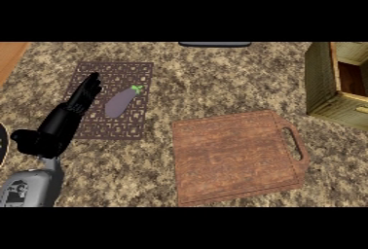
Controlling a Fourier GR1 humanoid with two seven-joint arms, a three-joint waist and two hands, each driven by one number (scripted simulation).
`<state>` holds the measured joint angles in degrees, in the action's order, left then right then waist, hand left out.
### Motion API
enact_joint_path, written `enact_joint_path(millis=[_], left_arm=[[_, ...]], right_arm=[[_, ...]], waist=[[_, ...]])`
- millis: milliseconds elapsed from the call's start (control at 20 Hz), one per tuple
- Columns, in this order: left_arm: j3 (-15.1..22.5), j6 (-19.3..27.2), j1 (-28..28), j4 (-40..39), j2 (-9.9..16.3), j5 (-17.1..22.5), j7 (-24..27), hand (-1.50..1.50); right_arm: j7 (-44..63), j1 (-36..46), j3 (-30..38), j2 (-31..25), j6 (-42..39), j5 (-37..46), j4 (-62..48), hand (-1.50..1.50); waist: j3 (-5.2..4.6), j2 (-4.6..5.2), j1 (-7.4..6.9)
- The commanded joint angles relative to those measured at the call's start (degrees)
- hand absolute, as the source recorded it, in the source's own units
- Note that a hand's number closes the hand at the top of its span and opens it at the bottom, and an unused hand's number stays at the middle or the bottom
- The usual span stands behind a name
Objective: Pick the lemon from the cutting board and place it in the basket
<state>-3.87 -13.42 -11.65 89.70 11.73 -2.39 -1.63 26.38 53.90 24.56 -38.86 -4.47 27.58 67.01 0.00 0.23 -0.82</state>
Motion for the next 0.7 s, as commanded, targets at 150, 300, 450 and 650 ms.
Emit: enact_joint_path(millis=[150, 300, 450, 650], left_arm=[[2.13, 1.38, 1.42, 1.12, -2.20, -2.10, 0.26, 0.00], [0.09, -0.09, 0.97, 0.63, -0.96, -0.07, 0.37, 0.00], [-0.94, -2.28, 1.22, -1.51, 0.98, 0.29, 2.85, 0.00], [0.70, 0.00, 0.31, 2.65, -1.38, -0.32, -1.48, 0.00]], right_arm=[[-15.21, -0.03, 3.65, -5.36, 2.45, -1.24, -17.58, 1.50], [-21.68, -1.76, 3.67, -3.82, 8.73, 0.20, -22.08, 1.50], [-27.01, -2.53, 3.32, -4.66, 11.55, 1.14, -24.50, 1.50], [-31.44, -0.06, 5.59, -4.78, 19.23, 1.15, -30.74, 1.50]], waist=[[0.03, 0.16, -0.15], [0.04, 0.15, -0.26], [0.03, 0.18, -0.18], [0.08, 0.25, -0.68]])
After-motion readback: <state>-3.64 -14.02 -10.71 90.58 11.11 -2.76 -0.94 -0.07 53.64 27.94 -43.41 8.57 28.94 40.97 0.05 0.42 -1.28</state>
